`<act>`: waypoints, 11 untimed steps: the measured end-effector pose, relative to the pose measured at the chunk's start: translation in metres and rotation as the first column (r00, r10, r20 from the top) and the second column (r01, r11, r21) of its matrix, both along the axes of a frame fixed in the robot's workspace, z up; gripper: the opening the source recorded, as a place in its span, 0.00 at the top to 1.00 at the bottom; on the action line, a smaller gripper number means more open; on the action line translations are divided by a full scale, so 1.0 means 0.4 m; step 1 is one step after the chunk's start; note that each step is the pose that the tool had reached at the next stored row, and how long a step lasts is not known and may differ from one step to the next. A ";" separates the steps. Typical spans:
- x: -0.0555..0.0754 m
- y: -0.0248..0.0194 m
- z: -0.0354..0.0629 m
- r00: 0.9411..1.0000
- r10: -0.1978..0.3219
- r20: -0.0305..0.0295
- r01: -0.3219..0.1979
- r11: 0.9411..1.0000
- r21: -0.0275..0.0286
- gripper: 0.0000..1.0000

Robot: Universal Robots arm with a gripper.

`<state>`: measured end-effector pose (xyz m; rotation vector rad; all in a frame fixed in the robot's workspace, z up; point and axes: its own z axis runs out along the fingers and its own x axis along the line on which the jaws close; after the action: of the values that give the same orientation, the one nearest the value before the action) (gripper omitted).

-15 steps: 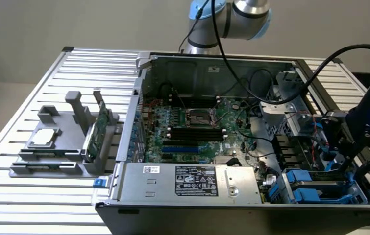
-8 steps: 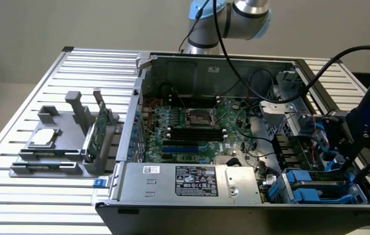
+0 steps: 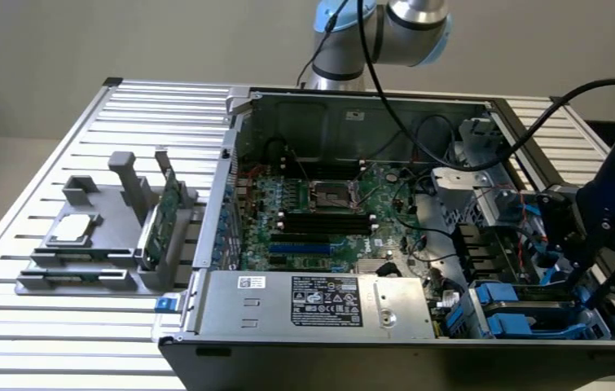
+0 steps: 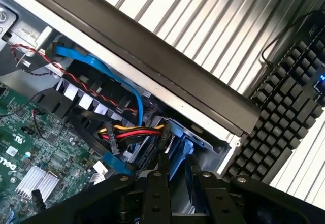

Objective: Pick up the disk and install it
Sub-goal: 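Insert the first disk wire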

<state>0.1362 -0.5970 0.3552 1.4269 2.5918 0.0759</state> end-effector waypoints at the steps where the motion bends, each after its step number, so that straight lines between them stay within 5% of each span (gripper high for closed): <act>1: 0.000 0.000 0.000 1.000 -0.009 0.000 0.009 1.000 0.002 0.73; 3: -0.001 0.000 0.000 1.000 -0.027 -0.002 0.027 1.000 0.008 0.73; 5: -0.002 0.000 0.000 0.999 -0.041 -0.004 0.041 0.999 0.021 0.73; 6: -0.002 0.000 0.000 0.999 -0.045 -0.005 0.045 0.998 0.033 0.73; 11: -0.002 0.000 0.000 0.998 -0.057 -0.010 0.057 0.993 0.107 0.73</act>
<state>0.1354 -0.5970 0.3552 1.5383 2.5860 0.2065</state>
